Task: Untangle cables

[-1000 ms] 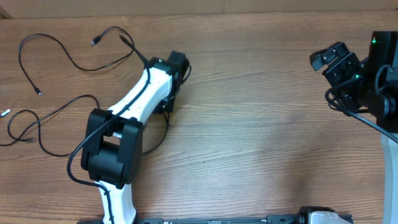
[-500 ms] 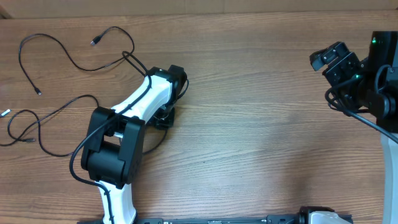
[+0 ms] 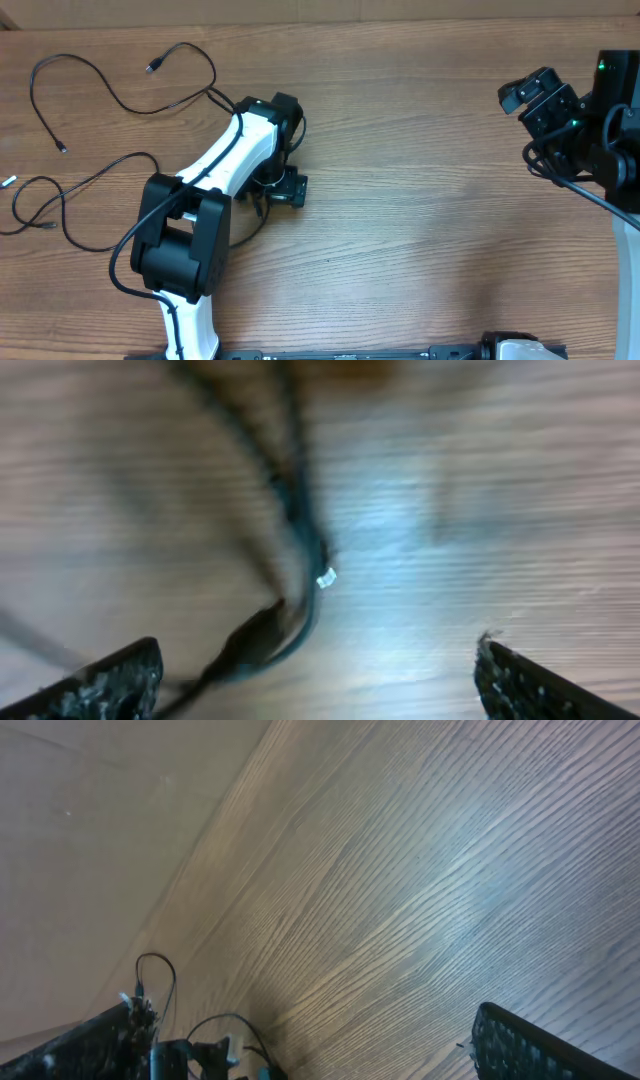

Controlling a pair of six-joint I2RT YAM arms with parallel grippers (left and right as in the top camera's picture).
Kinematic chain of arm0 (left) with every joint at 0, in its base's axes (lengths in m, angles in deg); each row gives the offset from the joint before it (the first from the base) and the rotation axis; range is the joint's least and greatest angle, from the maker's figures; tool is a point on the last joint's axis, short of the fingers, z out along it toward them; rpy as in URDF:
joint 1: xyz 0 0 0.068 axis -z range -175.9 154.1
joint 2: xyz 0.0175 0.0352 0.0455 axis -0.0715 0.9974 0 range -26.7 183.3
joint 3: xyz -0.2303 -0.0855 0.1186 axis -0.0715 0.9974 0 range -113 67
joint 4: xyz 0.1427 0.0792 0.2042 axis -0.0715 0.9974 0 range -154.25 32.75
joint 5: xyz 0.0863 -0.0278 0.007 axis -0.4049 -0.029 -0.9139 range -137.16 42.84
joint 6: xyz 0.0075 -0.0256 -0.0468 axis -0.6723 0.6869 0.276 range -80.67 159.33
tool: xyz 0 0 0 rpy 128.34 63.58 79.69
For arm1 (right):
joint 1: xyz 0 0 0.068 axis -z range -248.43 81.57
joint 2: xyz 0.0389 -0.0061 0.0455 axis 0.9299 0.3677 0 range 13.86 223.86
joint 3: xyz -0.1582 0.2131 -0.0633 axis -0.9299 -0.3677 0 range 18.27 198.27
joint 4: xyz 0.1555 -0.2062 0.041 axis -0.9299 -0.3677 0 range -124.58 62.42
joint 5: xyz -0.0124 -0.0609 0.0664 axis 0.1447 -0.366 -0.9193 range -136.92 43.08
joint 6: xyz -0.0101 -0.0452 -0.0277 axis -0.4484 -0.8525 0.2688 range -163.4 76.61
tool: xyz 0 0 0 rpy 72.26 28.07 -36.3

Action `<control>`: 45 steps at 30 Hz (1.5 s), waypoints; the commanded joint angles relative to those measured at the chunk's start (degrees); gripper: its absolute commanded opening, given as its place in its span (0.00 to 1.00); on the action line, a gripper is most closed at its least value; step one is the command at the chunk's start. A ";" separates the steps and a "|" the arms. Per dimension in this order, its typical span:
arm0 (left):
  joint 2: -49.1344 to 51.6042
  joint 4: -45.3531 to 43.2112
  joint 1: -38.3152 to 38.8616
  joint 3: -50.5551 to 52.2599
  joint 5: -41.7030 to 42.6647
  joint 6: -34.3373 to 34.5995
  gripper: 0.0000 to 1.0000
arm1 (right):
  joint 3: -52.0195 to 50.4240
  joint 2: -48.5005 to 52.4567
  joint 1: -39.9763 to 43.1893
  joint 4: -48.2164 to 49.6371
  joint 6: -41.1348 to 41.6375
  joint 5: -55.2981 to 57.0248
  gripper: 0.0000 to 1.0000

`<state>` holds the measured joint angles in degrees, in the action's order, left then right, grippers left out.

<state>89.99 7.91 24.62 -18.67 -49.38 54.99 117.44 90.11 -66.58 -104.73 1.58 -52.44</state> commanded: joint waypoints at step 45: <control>0.22 -26.60 -2.67 11.41 -5.66 23.58 0.59 | 0.20 -0.24 0.15 0.28 -0.28 0.57 1.00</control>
<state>89.29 -17.69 22.10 -10.45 -54.45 77.74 117.44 90.11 -66.58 -104.73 1.58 -52.46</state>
